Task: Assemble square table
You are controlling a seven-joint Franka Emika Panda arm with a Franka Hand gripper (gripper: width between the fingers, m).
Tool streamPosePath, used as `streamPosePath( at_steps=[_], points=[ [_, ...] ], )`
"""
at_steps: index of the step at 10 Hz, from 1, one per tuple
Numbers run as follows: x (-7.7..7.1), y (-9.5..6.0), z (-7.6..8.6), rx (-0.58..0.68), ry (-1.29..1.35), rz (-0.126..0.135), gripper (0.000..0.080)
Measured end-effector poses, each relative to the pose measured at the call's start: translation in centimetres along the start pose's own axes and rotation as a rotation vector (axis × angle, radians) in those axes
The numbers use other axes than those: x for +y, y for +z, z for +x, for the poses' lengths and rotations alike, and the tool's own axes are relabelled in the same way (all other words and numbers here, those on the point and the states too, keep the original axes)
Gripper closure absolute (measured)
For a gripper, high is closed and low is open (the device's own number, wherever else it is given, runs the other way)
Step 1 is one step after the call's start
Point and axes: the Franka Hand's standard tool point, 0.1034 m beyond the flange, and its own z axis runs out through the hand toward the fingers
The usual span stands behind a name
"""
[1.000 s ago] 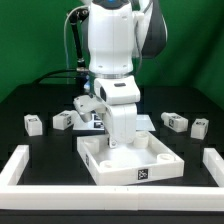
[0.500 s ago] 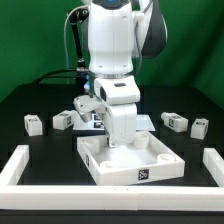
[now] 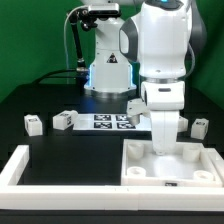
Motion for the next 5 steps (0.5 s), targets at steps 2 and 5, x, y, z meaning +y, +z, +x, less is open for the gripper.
streamPosePath(
  at_steps=[2, 5],
  points=[
    [0.21, 0.13, 0.99, -0.004, 0.055, 0.003, 0.0746],
    [0.97, 0.13, 0.79, -0.016, -0.008, 0.0, 0.0746]
  ],
)
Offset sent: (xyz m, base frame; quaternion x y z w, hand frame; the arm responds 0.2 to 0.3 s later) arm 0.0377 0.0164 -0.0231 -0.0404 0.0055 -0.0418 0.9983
